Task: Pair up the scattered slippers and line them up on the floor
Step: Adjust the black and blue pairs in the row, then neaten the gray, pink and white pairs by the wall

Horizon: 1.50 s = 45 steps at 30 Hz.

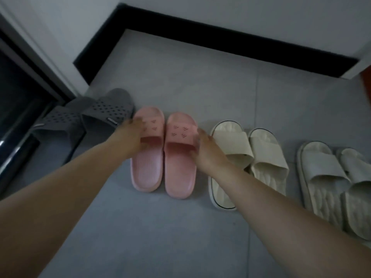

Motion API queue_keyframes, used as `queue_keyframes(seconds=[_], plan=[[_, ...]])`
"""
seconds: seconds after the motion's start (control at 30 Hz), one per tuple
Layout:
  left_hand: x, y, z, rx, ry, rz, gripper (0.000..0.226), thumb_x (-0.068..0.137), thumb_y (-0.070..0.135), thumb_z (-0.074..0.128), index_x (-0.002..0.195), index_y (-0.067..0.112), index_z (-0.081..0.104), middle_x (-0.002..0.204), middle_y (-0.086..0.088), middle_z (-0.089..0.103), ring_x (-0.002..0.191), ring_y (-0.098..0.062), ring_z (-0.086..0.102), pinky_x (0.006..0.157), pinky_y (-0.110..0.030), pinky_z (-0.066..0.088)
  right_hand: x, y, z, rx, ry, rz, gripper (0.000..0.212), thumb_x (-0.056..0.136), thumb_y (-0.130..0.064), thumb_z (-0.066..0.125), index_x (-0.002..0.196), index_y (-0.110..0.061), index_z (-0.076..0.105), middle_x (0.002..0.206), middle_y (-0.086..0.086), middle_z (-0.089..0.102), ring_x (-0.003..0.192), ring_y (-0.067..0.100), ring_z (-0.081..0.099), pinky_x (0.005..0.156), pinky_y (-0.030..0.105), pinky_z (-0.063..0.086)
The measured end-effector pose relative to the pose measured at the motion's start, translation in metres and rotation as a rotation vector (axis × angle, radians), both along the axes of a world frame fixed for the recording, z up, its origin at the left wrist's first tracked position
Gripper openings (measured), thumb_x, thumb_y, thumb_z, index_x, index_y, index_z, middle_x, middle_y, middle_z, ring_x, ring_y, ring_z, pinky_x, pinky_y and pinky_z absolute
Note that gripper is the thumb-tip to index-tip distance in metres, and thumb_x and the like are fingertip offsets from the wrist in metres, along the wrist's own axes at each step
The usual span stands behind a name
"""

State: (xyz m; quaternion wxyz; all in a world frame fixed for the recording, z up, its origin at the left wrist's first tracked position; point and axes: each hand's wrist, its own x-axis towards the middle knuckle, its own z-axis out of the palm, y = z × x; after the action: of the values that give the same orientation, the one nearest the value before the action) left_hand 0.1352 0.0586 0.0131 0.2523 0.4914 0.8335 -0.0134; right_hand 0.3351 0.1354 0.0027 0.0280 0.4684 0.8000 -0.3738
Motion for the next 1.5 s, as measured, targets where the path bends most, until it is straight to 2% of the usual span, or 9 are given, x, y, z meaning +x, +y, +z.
queue_keyframes(seconds=[0.13, 0.3, 0.6, 0.8, 0.93, 1.03, 1.2, 1.37, 1.5], plan=[[-0.004, -0.009, -0.018, 0.054, -0.102, 0.122, 0.07, 0.088, 0.019, 0.056, 0.145, 0.007, 0.018, 0.15, -0.019, 0.028, 0.133, -0.034, 0.036, 0.111, -0.036, 0.03, -0.007, 0.001, -0.013, -0.014, -0.072, -0.08, 0.048, 0.095, -0.019, 0.037, 0.141, -0.016, 0.025, 0.133, 0.019, 0.051, 0.118, 0.038, 0.052, 0.095, 0.041, 0.041], [-0.005, -0.005, -0.03, 0.201, -0.12, 0.167, 0.05, 0.094, 0.013, 0.04, 0.143, 0.02, 0.03, 0.149, -0.013, 0.034, 0.132, -0.03, 0.039, 0.109, -0.03, 0.027, 0.001, -0.007, -0.024, 0.026, -0.116, -0.121, 0.045, 0.096, -0.02, 0.032, 0.14, -0.015, 0.024, 0.124, 0.022, 0.056, 0.11, 0.039, 0.056, 0.087, 0.04, 0.043], [-0.011, -0.006, -0.037, 0.219, -0.131, 0.143, 0.054, 0.092, 0.009, 0.04, 0.143, 0.023, 0.029, 0.15, -0.012, 0.032, 0.133, -0.03, 0.038, 0.111, -0.031, 0.026, 0.001, -0.012, -0.021, 0.024, -0.07, -0.164, 0.043, 0.095, -0.021, 0.033, 0.138, -0.019, 0.027, 0.125, 0.016, 0.057, 0.111, 0.039, 0.055, 0.094, 0.048, 0.045], [-0.028, -0.014, -0.003, 0.3, -0.174, 0.047, 0.057, 0.079, 0.019, 0.065, 0.132, 0.009, 0.045, 0.133, -0.017, 0.053, 0.12, -0.03, 0.051, 0.105, -0.033, 0.038, -0.018, -0.022, 0.011, 0.258, -0.148, 0.074, 0.073, 0.089, -0.018, 0.051, 0.146, -0.007, 0.008, 0.15, 0.02, 0.017, 0.136, 0.038, 0.02, 0.112, 0.045, 0.022], [-0.085, -0.051, 0.01, 0.666, -0.013, 0.416, 0.039, 0.079, 0.009, 0.065, 0.117, 0.01, 0.055, 0.113, -0.013, 0.064, 0.104, -0.029, 0.06, 0.088, -0.024, 0.041, -0.078, -0.027, 0.036, 0.254, 0.055, 0.325, 0.07, 0.083, -0.022, 0.058, 0.141, -0.009, 0.023, 0.148, 0.016, 0.026, 0.134, 0.035, 0.025, 0.11, 0.04, 0.022], [-0.115, -0.09, 0.001, 0.638, 0.119, 0.736, 0.02, 0.08, 0.015, 0.062, 0.099, 0.011, 0.059, 0.098, -0.015, 0.066, 0.094, -0.034, 0.061, 0.077, -0.031, 0.044, -0.139, -0.03, 0.033, 0.204, 0.031, 0.503, 0.072, 0.084, -0.029, 0.06, 0.142, -0.007, 0.023, 0.147, 0.017, 0.03, 0.132, 0.036, 0.032, 0.109, 0.039, 0.029], [-0.127, -0.114, -0.027, 0.433, 0.014, 0.805, 0.015, 0.078, 0.02, 0.065, 0.09, 0.014, 0.072, 0.085, -0.01, 0.068, 0.08, -0.028, 0.061, 0.069, -0.026, 0.036, -0.207, -0.027, 0.011, 0.143, -0.114, 0.497, 0.08, 0.085, -0.037, 0.059, 0.146, -0.013, 0.012, 0.15, 0.021, 0.023, 0.132, 0.04, 0.033, 0.108, 0.044, 0.033], [-0.128, -0.111, -0.047, 0.528, -0.269, 0.881, 0.026, 0.08, 0.002, 0.059, 0.104, 0.007, 0.068, 0.098, -0.014, 0.069, 0.098, -0.031, 0.063, 0.085, -0.032, 0.045, -0.223, -0.028, -0.002, 0.19, -0.162, 0.435, 0.074, 0.088, -0.019, 0.052, 0.148, -0.024, 0.009, 0.151, 0.026, 0.013, 0.13, 0.044, 0.031, 0.105, 0.045, 0.033], [-0.128, -0.112, -0.048, 0.621, -0.272, 0.809, 0.025, 0.081, 0.002, 0.06, 0.104, 0.006, 0.067, 0.096, -0.012, 0.07, 0.097, -0.031, 0.065, 0.085, -0.032, 0.048, -0.211, -0.049, -0.008, 0.19, -0.125, 0.381, 0.074, 0.085, -0.009, 0.048, 0.146, -0.029, 0.012, 0.153, 0.02, 0.01, 0.129, 0.043, 0.03, 0.104, 0.046, 0.032]])
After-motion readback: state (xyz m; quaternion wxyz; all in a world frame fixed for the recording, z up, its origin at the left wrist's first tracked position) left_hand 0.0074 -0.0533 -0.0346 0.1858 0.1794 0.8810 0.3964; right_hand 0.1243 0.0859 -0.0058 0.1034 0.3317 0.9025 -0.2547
